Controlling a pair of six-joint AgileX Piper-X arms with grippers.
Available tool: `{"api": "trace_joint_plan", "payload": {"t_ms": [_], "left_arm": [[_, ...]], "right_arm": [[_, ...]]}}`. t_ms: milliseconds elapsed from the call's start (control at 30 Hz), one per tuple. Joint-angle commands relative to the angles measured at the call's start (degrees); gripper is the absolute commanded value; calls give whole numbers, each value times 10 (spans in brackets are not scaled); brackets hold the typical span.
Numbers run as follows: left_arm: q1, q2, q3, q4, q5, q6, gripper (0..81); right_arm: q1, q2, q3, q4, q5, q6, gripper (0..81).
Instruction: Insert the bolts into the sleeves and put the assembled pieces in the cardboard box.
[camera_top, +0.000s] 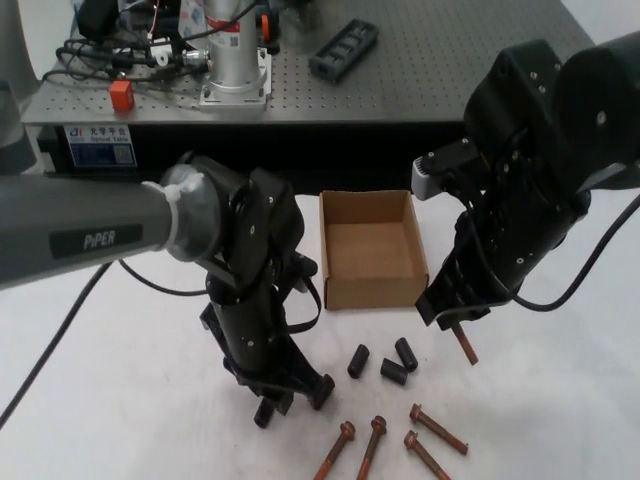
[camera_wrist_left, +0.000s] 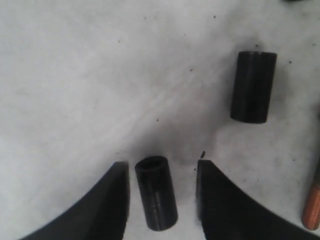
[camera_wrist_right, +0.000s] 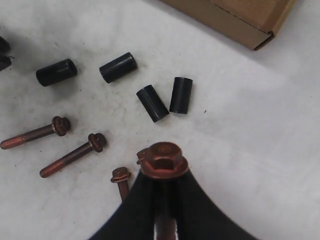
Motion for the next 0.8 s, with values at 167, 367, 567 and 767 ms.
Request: {"api": "trace_joint_plan", "payload": {"t_ms": [167,367,567,767], "left_arm": [[0,13,0,12,3,-22,317],[0,13,0,37,2,-22,151],[0,6,0,46,2,-22,4],[0,-107,43,-54,54,-22,6]], "right_arm": [[-2,-7,-4,5,-5,5,24],[-1,-18,-4,6,-11,13,24],[-1,-50,-4,-13,-44,27,24],[-1,-136,65,-172,-149,114,24]]}}
